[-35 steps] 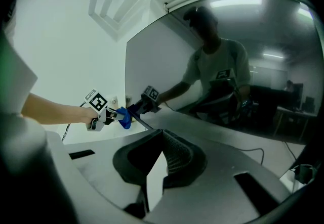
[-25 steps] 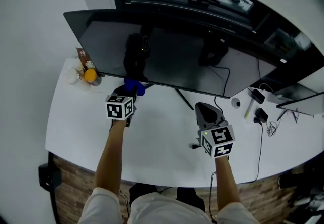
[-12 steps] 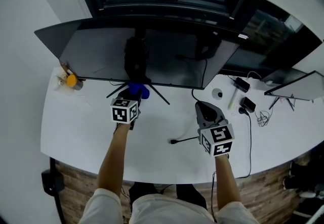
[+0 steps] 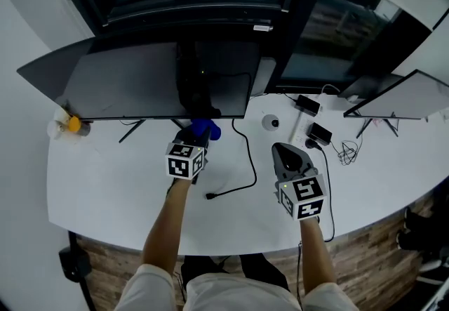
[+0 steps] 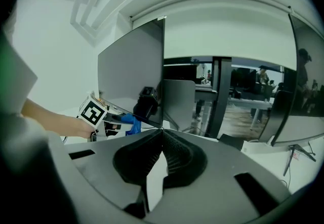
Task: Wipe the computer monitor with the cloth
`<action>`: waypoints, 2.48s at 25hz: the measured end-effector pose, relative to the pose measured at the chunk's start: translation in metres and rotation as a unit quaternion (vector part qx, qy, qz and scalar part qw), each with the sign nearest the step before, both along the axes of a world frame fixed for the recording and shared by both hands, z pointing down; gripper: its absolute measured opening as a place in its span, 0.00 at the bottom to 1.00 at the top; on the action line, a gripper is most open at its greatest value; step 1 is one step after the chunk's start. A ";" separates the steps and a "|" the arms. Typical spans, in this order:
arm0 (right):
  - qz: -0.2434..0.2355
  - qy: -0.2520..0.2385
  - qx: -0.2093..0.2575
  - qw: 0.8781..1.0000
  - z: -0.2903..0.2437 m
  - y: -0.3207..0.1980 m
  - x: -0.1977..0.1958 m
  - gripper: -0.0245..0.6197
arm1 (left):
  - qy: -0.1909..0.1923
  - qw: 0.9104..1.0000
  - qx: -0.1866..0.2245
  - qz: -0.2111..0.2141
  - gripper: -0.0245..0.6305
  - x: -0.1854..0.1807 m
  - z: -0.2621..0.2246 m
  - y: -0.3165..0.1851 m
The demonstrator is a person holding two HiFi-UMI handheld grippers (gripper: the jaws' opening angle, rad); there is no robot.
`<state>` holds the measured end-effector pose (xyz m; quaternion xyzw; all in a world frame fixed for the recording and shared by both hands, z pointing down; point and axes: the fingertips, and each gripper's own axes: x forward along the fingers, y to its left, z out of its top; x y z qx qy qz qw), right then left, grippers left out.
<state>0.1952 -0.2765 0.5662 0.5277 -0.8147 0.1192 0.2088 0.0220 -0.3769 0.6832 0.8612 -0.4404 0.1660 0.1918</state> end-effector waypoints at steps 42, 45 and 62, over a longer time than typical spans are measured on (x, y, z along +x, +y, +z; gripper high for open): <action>0.047 -0.012 0.119 0.992 -0.183 0.018 0.104 0.06 | -0.038 0.960 0.276 -0.008 0.20 0.140 -0.338 0.001; 0.047 -0.011 0.135 0.990 -0.206 0.022 0.098 0.06 | -0.035 0.955 0.293 -0.003 0.20 0.135 -0.366 0.008; -0.019 0.023 0.206 0.978 -0.277 0.035 -0.016 0.06 | -0.047 0.948 0.311 0.037 0.21 -0.019 -0.421 0.096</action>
